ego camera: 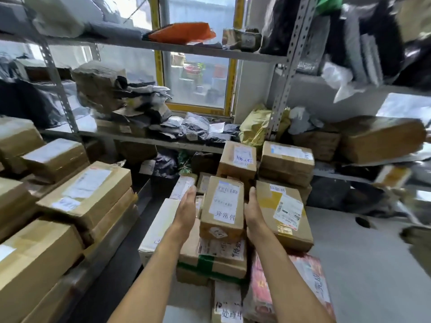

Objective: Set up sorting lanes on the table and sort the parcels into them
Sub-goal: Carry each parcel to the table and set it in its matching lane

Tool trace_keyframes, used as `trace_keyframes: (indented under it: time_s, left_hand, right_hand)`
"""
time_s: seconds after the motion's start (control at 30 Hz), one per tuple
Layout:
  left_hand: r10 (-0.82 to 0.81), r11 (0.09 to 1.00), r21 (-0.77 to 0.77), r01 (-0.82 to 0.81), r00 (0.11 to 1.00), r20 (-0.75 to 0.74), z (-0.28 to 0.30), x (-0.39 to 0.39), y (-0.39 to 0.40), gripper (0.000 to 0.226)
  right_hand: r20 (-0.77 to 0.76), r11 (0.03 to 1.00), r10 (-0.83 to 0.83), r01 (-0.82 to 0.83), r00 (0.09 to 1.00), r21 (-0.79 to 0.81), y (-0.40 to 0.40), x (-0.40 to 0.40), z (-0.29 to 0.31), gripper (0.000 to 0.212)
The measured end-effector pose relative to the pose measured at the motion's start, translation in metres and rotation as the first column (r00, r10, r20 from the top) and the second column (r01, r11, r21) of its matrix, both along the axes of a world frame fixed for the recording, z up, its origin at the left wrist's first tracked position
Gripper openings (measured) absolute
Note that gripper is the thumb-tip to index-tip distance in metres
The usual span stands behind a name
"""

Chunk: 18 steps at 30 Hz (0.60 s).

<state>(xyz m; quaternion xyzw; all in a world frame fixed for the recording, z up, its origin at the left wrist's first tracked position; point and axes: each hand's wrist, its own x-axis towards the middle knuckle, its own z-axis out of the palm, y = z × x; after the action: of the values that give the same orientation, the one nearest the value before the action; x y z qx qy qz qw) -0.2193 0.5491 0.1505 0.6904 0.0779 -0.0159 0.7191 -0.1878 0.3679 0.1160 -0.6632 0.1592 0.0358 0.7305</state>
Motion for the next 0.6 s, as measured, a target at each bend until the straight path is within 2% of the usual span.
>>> trace_keyframes:
  time_s: [0.1, 0.2, 0.4, 0.6]
  left_hand:
    - [-0.104, 0.994, -0.039, 0.101, 0.991, -0.088, 0.004, 0.003, -0.003, 0.049]
    - [-0.213, 0.973, -0.115, 0.198, 0.968, -0.133, 0.006, -0.001, -0.007, 0.048]
    - [-0.285, 0.952, -0.123, 0.280, 0.958, -0.031, 0.016, -0.003, -0.002, 0.054]
    - [-0.299, 0.933, -0.161, 0.322, 0.942, 0.150, 0.044, -0.015, -0.010, 0.041]
  right_hand:
    - [-0.052, 0.999, -0.011, 0.014, 0.999, 0.050, 0.015, -0.028, 0.034, 0.080]
    - [-0.041, 0.999, 0.006, -0.004, 0.999, 0.049, 0.020, -0.039, 0.044, 0.071]
    - [0.031, 0.998, 0.044, -0.045, 0.999, 0.042, 0.028, -0.046, 0.059, 0.058]
    - [0.151, 0.985, 0.127, -0.143, 0.980, 0.096, 0.015, -0.061, 0.078, 0.065]
